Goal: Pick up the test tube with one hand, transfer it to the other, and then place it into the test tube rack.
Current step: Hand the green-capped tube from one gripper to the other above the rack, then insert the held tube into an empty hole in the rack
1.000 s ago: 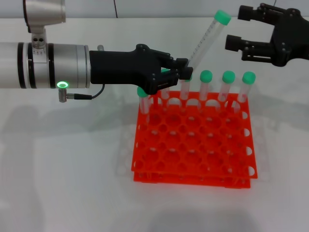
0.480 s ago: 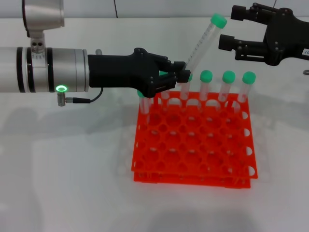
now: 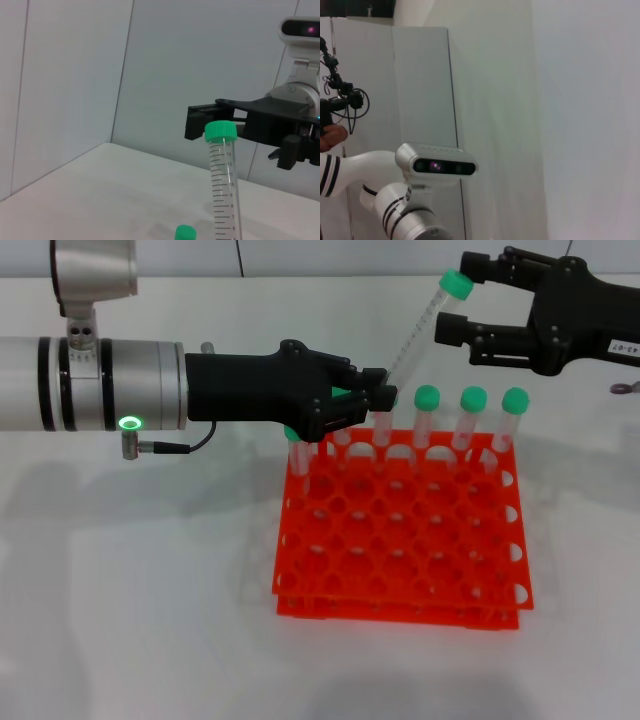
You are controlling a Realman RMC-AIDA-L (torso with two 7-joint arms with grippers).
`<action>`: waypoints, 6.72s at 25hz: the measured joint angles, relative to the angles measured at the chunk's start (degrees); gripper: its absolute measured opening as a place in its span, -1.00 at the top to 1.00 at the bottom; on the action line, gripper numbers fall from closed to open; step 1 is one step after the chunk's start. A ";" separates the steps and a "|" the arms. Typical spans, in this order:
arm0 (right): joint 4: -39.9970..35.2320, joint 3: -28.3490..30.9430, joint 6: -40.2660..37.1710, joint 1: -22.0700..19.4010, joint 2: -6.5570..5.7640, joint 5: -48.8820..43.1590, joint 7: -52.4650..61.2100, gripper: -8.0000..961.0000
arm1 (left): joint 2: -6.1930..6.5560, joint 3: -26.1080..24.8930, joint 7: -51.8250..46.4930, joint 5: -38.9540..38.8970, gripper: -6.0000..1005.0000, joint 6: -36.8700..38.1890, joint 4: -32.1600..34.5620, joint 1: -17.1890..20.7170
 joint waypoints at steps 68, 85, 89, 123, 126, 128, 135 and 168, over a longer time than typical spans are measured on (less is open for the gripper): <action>3.58 -0.30 1.97 1.95 -0.25 1.92 -0.14 0.39 | -0.17 0.00 0.09 -0.65 0.63 0.24 0.26 -0.16; 3.59 -0.80 2.02 2.25 -0.32 1.45 -0.14 0.40 | -0.26 1.34 0.09 -0.96 0.74 0.44 0.01 -0.22; 3.58 -0.77 2.00 2.25 -0.34 1.57 -0.14 0.40 | -0.26 1.49 -0.01 -1.11 0.72 0.52 0.01 -0.29; 3.28 -0.72 1.31 0.20 -0.16 1.86 -0.14 0.42 | 2.63 0.19 -27.29 -2.45 -0.77 9.04 34.03 17.48; 3.28 -0.75 1.10 -0.30 -0.12 1.92 -0.14 0.42 | 4.27 0.07 -32.54 0.43 -0.77 11.33 39.56 19.36; 3.51 -0.86 0.92 -0.44 -0.08 2.22 -0.14 0.42 | 4.96 -0.52 -34.66 2.51 -0.77 13.49 42.31 20.17; 4.05 -4.68 0.82 -1.40 0.08 5.93 -0.98 0.42 | 5.16 -6.81 -34.92 11.14 -0.77 21.35 45.28 21.24; 5.97 -22.82 14.23 0.36 0.47 17.21 -7.11 0.43 | 1.60 -6.59 -19.08 24.19 -0.76 20.70 39.98 21.96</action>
